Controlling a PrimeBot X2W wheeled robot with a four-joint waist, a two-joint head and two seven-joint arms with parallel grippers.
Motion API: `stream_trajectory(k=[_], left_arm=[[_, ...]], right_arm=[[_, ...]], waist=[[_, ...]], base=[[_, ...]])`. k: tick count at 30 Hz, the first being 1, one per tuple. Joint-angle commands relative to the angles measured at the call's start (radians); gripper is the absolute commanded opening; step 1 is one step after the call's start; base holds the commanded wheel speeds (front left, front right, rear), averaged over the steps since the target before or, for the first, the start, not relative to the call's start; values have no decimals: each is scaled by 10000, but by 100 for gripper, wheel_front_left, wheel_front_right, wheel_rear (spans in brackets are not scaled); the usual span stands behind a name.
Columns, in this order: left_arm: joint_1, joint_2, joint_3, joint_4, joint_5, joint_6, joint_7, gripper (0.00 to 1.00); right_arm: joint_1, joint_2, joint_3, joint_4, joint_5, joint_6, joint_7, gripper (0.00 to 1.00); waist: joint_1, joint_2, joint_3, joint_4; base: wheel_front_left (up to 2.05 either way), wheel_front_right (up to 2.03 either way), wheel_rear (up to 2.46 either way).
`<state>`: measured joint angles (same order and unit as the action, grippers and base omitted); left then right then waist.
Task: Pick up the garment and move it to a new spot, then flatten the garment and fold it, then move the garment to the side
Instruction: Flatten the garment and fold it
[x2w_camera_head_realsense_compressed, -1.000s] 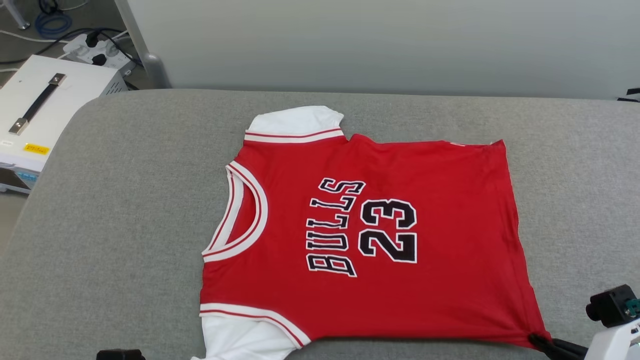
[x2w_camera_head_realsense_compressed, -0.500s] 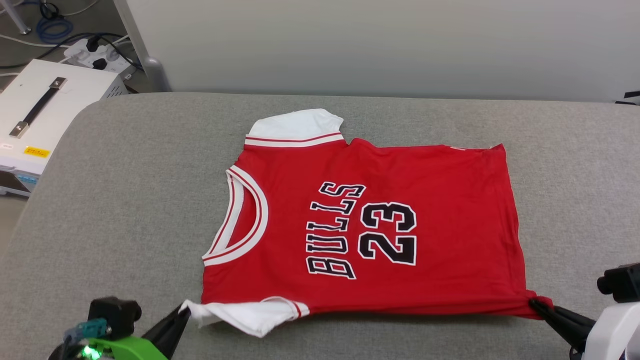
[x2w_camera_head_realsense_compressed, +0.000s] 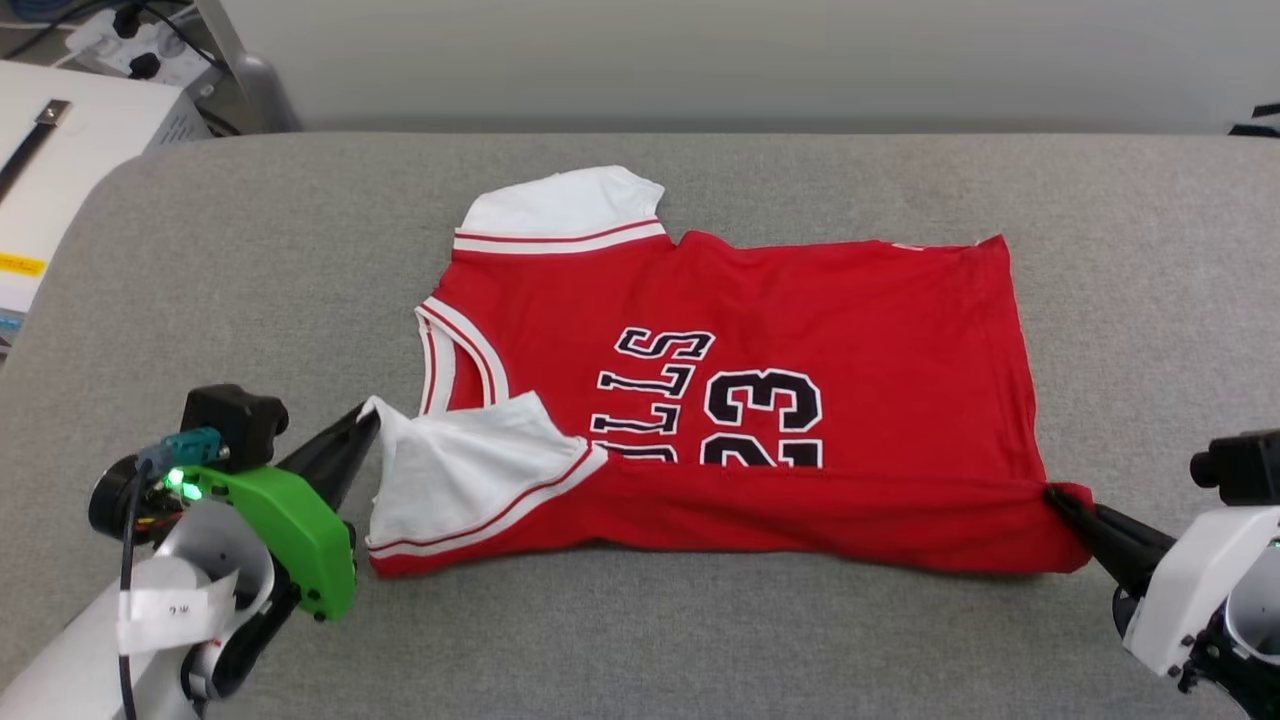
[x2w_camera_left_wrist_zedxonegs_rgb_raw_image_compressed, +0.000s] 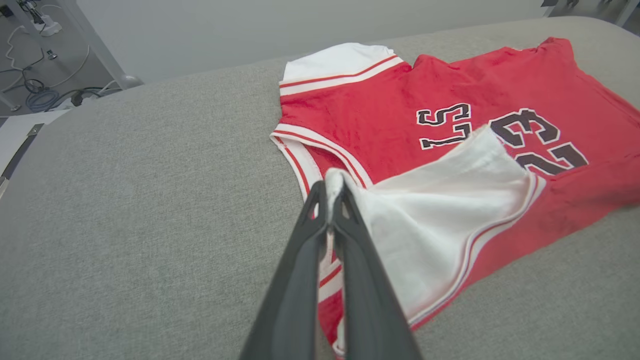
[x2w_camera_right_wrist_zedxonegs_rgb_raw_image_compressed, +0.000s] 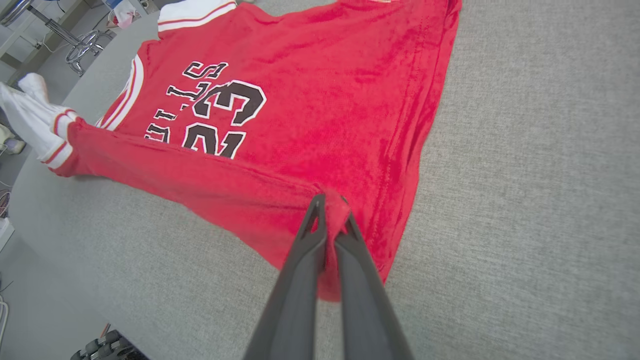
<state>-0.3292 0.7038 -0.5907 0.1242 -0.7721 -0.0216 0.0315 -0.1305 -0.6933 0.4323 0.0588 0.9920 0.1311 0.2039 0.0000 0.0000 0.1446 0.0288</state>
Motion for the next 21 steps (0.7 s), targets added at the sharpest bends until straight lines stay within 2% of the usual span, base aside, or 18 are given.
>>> stream_trajectory(k=[1,5,11,21], left_arm=[[-428,-122,-53,339,192,-165,-47,0],[-1405,-362,-238,1461,487,-546,-136,0],[-2482,-759,-501,3126,602,-894,-395,0],[-3107,-1490,-1401,5250,524,-1081,-1203,0]], right_arm=[[-311,94,-59,59,-148,-4,65,0],[-981,293,-35,254,-373,-4,221,0],[-1901,546,263,796,-700,-4,273,0],[-2562,853,1057,1984,-1131,-4,-299,0]], waist=[[0,0,481,-197],[0,0,1072,-366],[0,0,1771,-512],[0,0,2092,-559]], base=[[0,0,0],[0,0,0],[0,0,0],[0,0,0]])
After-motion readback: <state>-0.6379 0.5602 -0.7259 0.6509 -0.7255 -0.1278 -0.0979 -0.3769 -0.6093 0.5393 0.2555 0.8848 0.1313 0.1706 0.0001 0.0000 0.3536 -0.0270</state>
